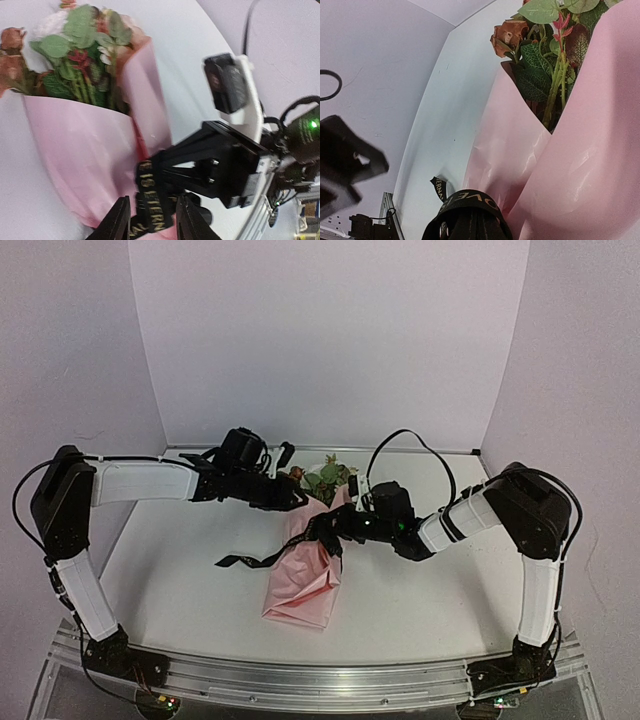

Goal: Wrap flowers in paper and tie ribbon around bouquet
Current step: Cross the half-tied ribbon over the folded bouquet.

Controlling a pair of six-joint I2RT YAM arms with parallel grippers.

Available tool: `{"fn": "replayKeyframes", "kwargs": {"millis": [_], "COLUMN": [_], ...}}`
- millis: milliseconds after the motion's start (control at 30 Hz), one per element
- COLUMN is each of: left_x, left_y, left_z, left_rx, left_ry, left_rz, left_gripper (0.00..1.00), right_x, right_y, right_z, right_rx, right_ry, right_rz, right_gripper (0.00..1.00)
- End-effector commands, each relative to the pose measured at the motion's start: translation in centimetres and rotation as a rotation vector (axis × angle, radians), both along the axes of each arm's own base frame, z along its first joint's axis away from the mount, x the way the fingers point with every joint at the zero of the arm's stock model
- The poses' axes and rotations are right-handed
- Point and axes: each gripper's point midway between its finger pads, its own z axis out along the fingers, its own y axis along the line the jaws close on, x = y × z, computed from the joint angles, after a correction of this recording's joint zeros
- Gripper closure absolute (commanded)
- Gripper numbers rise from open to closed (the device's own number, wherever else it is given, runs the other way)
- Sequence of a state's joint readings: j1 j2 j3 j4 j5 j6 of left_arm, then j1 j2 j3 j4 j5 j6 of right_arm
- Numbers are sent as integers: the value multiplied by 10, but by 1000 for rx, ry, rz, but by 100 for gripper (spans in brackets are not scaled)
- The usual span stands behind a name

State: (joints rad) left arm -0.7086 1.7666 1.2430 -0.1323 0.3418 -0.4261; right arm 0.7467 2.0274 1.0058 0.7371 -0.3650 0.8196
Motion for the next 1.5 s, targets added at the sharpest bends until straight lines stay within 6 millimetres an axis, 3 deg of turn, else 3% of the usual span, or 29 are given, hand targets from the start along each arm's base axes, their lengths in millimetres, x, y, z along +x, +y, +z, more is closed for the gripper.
{"fn": "replayKeyframes", "kwargs": {"millis": [0, 133, 500, 833, 1167, 1467], "left_x": [38, 39, 24, 14, 8, 5], "left_y": [24, 16, -20, -36, -38, -40], "left_z": [-8, -31, -46, -25, -2, -12], "left_rx": [47, 75, 64, 1, -76, -73], "left_ry": [23, 70, 124, 92, 72, 97], "left_rz": [162, 124, -13, -78, -82, -98], "left_gripper": [76, 84, 86, 83, 79, 77], "right_x": [5, 5, 4, 5, 4, 5], "right_y": [6, 6, 7, 9, 10, 13], "right_z": [13, 14, 16, 17, 18, 24], "right_rx": [30, 33, 39, 48, 52, 68], "right_ry": [-45, -46, -43, -35, -32, -35], "right_rz": [11, 13, 18, 20, 24, 35], "right_gripper": [100, 100, 100, 100, 100, 100]}}
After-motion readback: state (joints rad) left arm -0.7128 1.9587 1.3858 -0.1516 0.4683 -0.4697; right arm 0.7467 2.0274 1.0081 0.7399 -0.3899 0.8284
